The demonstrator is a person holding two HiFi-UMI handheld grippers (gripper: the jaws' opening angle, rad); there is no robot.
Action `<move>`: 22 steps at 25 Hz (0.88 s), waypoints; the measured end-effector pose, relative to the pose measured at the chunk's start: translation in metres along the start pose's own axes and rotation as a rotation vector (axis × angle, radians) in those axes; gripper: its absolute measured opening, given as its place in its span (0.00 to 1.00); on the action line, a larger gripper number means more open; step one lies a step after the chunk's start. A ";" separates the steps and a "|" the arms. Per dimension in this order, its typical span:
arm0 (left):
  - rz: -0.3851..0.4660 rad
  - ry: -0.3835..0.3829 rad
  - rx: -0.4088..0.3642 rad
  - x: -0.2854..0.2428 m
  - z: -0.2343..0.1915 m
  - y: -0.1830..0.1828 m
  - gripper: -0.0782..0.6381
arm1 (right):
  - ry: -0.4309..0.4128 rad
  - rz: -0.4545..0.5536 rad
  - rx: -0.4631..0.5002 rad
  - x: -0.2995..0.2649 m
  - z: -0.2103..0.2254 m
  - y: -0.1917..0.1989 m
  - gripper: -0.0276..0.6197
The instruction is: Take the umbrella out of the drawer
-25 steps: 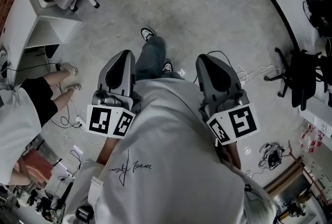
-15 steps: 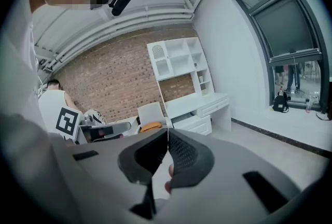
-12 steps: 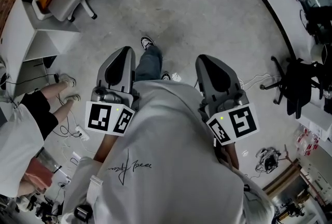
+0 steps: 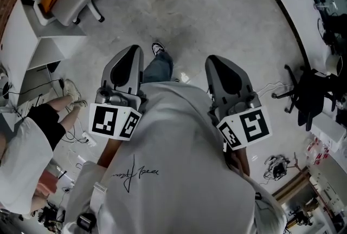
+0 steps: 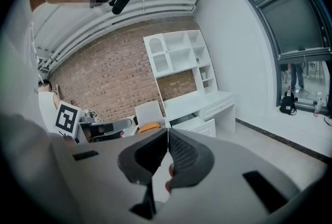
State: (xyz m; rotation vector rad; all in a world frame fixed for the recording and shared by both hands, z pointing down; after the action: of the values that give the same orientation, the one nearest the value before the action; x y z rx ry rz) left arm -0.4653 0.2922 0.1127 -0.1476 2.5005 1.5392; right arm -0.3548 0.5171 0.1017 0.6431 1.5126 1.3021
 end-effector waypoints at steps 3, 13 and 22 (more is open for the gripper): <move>0.000 0.000 0.004 -0.015 -0.013 -0.013 0.13 | 0.020 -0.014 0.049 -0.021 0.004 -0.014 0.08; 0.024 0.014 0.009 -0.058 -0.054 -0.048 0.13 | 0.038 -0.004 0.053 -0.079 0.025 -0.047 0.08; 0.059 0.016 0.030 -0.077 -0.082 -0.063 0.13 | 0.018 0.009 0.067 -0.116 0.032 -0.067 0.08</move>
State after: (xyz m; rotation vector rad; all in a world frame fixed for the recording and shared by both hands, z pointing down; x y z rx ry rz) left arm -0.3880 0.1894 0.1106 -0.0829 2.5607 1.5276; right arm -0.2699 0.4108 0.0809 0.6834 1.5751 1.2717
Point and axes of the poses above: the fingertips, and each gripper's own axes: x backward along the fingers, z to its right, y out of its underside, the point moved 9 cm from there along x, backward along the fingers, and after that the axes turned 12 degrees about x, right-handed, at the moved point
